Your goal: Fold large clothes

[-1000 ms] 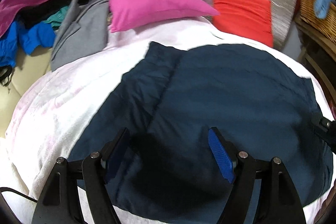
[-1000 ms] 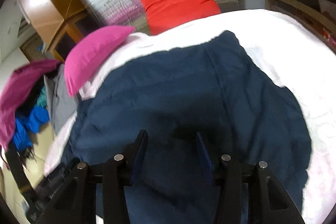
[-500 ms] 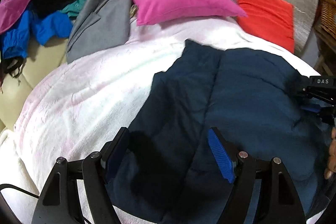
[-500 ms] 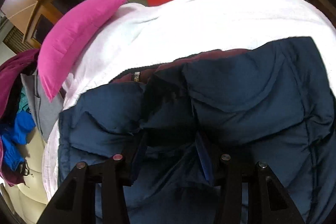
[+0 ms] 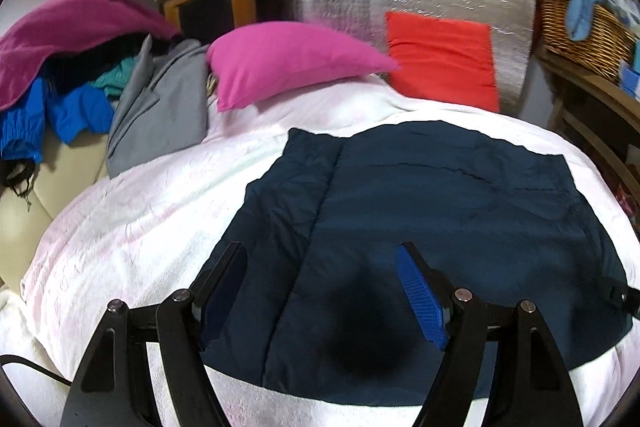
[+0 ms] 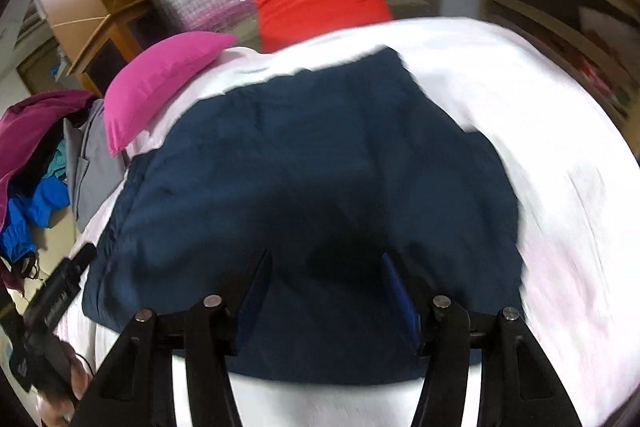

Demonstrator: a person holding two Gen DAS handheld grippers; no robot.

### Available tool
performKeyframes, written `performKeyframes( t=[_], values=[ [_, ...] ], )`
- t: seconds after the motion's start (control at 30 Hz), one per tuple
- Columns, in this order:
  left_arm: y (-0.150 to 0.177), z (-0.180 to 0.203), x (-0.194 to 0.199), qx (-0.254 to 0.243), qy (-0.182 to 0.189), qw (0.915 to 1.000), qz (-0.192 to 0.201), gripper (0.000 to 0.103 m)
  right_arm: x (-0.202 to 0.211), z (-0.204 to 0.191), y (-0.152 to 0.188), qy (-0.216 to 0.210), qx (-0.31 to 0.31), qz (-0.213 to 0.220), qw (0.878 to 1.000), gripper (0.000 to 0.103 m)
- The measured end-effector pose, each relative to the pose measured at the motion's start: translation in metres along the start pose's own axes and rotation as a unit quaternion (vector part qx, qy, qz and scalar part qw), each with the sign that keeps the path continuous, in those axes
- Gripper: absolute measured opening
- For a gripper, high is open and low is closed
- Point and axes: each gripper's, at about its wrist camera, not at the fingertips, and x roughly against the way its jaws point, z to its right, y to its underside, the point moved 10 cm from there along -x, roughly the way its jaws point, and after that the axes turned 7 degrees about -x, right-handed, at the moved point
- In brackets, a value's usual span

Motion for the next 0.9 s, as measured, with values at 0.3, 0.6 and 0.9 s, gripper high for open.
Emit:
performKeyframes(
  t=[0.3, 0.6, 0.9],
  values=[
    [0.006, 0.010, -0.005, -0.013, 0.006, 0.9999, -0.006, 0.078, 0.005, 0.008, 0.016, -0.015, 0.022, -0.003, 1.000, 0.061],
    [0.008, 0.007, -0.011, 0.006, 0.015, 0.9998, -0.016, 0.078, -0.008, 0.038, 0.007, 0.038, 0.005, -0.007, 0.999, 0.050],
    [0.009, 0.006, -0.010, 0.007, 0.020, 0.9996, -0.018, 0.078, 0.010, 0.032, -0.009, 0.013, -0.004, 0.038, 0.999, 0.050]
  ],
)
